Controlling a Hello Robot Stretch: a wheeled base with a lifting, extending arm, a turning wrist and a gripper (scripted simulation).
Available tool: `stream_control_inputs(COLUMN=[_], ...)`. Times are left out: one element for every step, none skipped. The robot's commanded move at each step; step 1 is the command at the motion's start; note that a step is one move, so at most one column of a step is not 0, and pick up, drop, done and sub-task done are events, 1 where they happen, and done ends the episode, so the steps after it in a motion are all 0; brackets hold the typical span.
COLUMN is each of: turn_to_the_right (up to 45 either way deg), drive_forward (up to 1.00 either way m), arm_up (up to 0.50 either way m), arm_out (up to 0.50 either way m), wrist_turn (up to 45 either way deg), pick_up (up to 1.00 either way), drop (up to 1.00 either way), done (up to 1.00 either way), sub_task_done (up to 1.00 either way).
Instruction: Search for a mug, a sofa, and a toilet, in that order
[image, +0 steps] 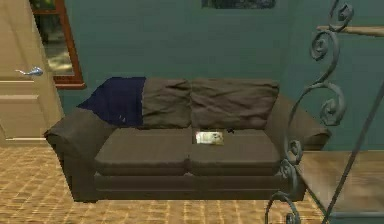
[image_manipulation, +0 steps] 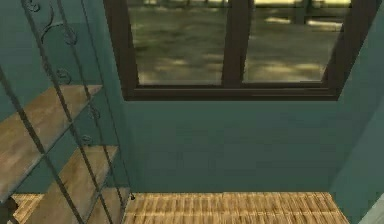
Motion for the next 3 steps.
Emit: stream_control_inputs(turn_to_the_right=[0.0, 0.0, 45.0], drive_forward=[0.5, 0.0, 0.0], arm_up=[0.0, 0.0, 0.0], arm_out=[0.0, 0.0, 0.0], wrist_turn=[0.0, 0.0, 0.0], pick_up=[0.0, 0.0, 0.0], drop=[0.0, 0.0, 0.0], done=[0.0, 0.0, 0.0], sub_task_done=[0.0, 1.0, 0.0])
